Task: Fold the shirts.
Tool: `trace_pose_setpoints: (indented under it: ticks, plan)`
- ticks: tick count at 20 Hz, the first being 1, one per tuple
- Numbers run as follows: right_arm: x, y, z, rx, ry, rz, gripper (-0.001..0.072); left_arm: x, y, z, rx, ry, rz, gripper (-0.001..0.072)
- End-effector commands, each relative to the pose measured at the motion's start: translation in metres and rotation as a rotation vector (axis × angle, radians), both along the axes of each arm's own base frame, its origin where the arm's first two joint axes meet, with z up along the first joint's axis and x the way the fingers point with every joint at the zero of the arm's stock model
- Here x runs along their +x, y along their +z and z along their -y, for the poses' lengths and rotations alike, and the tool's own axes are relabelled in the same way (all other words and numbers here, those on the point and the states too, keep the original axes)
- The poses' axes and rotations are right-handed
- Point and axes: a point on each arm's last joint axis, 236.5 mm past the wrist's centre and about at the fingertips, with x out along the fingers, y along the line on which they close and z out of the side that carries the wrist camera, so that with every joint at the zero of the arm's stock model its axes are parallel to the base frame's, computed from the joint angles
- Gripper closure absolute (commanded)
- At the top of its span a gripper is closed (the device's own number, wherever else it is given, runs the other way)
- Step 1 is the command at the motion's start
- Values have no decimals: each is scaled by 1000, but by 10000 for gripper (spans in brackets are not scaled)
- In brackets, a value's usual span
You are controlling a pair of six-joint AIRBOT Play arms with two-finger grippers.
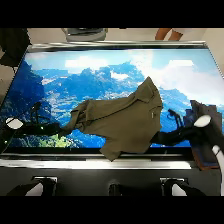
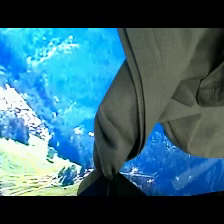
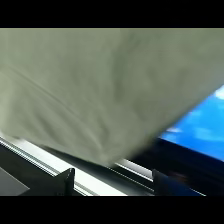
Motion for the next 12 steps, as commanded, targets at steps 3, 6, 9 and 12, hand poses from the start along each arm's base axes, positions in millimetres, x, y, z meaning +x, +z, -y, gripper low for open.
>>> trace_pose_setpoints:
  ticks: [3, 6, 9, 12]
  plan:
    - [-20, -38, -46, 24, -111, -8, 138, -1, 0, 1, -2, -5, -1, 679]
    - [1, -47, -51, -36, -185, 43, 187, 0, 0, 0, 0, -4, 3, 679]
    - [13, -36, -53, -35, -143, 95, 665, 3, 1, -1, 9, -15, 21, 679]
    - [48, 21, -52, -62, 93, 333, 666, 20, 33, -2, 14, -33, 91, 681]
